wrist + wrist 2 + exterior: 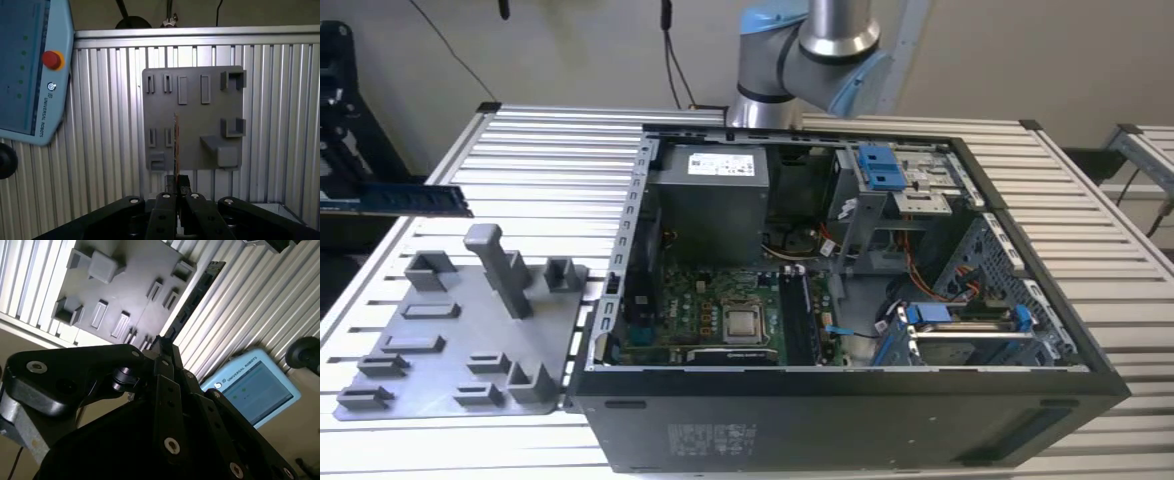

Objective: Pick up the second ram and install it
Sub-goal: 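Pick up the second ram and move it above second insertion slot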

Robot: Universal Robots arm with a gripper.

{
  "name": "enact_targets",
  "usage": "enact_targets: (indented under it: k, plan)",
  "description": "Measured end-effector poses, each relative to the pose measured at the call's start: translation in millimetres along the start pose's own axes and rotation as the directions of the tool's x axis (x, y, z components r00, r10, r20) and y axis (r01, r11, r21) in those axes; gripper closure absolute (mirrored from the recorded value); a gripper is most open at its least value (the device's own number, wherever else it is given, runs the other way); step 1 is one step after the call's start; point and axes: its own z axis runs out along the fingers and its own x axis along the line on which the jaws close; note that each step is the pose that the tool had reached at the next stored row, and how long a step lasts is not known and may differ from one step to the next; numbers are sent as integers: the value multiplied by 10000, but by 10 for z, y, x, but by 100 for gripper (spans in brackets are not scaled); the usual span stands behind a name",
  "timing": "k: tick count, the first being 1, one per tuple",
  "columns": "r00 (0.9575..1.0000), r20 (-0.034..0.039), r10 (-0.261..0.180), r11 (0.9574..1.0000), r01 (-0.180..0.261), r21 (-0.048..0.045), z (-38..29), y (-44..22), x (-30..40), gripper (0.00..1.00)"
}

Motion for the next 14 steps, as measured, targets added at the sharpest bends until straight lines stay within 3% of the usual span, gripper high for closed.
enact_targets:
  k: [14]
  plan:
    - [10000,-2,0,10000,0,-47,10,-298,-11,86]
